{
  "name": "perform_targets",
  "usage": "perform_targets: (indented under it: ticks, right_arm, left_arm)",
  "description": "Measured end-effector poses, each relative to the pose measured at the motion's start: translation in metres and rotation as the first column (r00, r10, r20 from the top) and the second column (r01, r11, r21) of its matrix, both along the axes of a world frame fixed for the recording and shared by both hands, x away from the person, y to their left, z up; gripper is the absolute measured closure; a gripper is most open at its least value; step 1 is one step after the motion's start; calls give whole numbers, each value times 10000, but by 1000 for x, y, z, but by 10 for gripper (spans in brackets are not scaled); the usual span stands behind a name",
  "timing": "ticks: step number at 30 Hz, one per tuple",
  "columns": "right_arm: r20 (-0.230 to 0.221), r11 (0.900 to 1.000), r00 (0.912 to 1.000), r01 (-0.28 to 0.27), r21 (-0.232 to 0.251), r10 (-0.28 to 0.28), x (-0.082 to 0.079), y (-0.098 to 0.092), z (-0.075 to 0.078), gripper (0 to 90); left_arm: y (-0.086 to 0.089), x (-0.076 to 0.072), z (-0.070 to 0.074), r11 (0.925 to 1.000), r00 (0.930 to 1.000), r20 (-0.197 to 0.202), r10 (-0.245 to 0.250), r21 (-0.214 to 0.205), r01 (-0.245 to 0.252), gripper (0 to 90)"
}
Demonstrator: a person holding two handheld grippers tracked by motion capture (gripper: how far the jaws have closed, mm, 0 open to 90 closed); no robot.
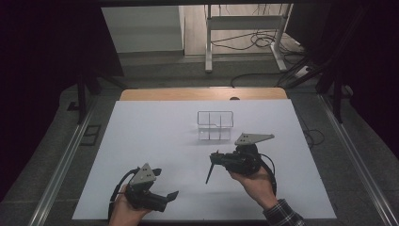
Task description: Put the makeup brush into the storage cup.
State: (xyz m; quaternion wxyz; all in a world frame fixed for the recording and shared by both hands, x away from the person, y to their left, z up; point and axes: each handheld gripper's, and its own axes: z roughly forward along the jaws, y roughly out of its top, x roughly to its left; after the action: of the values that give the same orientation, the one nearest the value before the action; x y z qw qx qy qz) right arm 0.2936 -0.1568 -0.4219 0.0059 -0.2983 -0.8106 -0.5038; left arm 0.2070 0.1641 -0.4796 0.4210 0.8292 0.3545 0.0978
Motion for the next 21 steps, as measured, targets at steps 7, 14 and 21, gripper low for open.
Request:
perform_targets:
  ticks: [7,14,21]
  right_arm:
    - [109,9998,9998,164,-61,-163,5,-1,2,835]
    - [154,9992,9991,386,60,-387,12,-7,6,835]
    - [250,9983,9981,564,120,-567,22,-7,11,835]
  left_arm:
    - [12,-2,-3,9990,9993,19,367,266,-367,33]
    - [22,-3,-6,9963,9973,78,726,463,-729,29]
    - [31,-5,-9,9927,9948,132,1006,654,-1012,29]
